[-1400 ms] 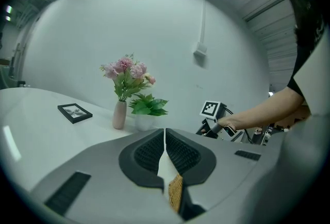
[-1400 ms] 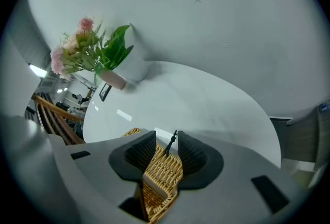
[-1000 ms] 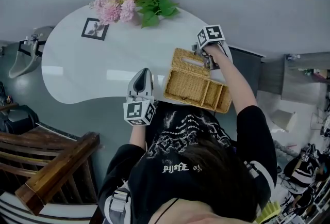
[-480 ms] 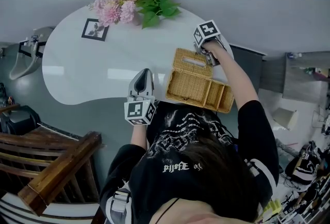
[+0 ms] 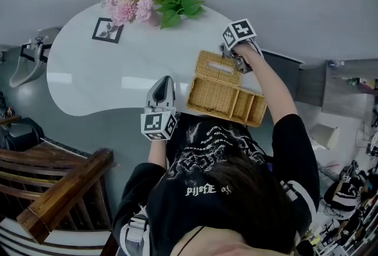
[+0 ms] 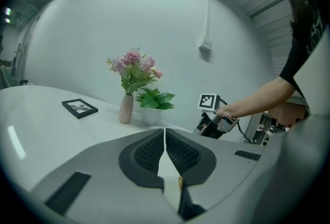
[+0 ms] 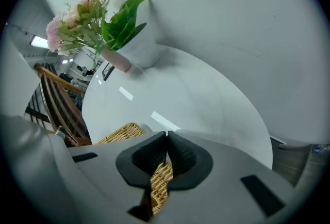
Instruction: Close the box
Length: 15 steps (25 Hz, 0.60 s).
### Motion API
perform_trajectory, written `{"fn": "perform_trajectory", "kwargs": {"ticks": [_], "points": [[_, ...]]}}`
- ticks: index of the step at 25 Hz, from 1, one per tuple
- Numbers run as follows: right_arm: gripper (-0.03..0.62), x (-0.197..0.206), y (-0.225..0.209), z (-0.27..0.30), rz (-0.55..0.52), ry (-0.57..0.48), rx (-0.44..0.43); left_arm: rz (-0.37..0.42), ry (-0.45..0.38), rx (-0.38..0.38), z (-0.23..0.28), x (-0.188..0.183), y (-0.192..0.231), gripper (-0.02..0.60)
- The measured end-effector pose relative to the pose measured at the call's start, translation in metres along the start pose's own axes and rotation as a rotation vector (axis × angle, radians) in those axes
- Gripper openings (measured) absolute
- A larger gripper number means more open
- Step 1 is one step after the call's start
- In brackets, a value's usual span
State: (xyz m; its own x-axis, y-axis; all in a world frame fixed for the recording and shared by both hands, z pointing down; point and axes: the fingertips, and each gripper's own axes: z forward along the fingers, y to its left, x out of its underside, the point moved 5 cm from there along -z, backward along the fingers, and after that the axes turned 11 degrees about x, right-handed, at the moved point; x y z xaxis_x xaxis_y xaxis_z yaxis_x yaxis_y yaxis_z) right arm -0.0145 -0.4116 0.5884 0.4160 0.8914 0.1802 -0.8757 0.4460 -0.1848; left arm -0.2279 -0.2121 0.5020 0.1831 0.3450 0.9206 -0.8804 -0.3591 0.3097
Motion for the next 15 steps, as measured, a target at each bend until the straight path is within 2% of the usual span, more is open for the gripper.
{"fn": "perform_trajectory", "kwargs": {"ticks": [10, 15], "points": [[0.035, 0.001, 0.000, -0.034, 0.016, -0.140, -0.031, 0.018, 0.004, 0.024, -0.005, 0.005, -0.026, 0.029], [0.035, 0.004, 0.005, -0.057, -0.010, -0.214, -0.041, 0.027, -0.001, 0.019, -0.010, 0.007, -0.037, 0.029]]}}
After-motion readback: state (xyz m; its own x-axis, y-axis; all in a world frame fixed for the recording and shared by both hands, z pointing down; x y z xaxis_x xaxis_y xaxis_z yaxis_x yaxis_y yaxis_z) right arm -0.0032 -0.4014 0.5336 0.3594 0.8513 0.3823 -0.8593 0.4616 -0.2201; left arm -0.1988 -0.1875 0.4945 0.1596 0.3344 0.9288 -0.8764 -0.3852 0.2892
